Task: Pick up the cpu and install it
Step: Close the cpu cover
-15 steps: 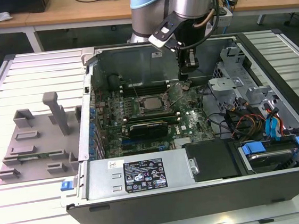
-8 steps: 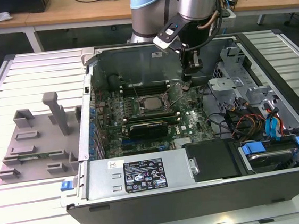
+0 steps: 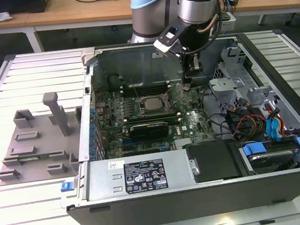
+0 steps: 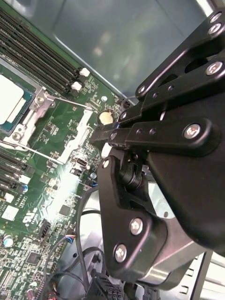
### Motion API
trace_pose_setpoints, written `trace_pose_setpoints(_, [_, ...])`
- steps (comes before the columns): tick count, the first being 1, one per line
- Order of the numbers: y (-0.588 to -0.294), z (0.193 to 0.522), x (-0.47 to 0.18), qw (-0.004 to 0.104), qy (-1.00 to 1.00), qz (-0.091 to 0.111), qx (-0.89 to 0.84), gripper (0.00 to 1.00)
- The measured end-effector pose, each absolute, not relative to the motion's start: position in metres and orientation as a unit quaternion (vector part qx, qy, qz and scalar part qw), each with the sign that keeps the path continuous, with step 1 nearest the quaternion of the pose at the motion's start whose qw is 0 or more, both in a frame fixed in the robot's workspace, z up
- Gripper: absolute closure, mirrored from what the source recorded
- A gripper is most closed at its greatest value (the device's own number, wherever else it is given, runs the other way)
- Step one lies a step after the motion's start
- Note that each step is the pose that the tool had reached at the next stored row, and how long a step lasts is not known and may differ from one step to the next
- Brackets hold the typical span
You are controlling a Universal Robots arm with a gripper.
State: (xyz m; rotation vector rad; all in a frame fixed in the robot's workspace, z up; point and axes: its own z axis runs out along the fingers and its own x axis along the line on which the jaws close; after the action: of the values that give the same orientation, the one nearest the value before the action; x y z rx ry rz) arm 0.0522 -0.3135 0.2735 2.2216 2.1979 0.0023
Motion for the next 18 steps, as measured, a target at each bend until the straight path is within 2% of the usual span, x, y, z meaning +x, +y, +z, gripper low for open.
trace_pose_setpoints(18, [-0.313,0.236,0.061,0.008,0.703,0.001,0.711,0.89])
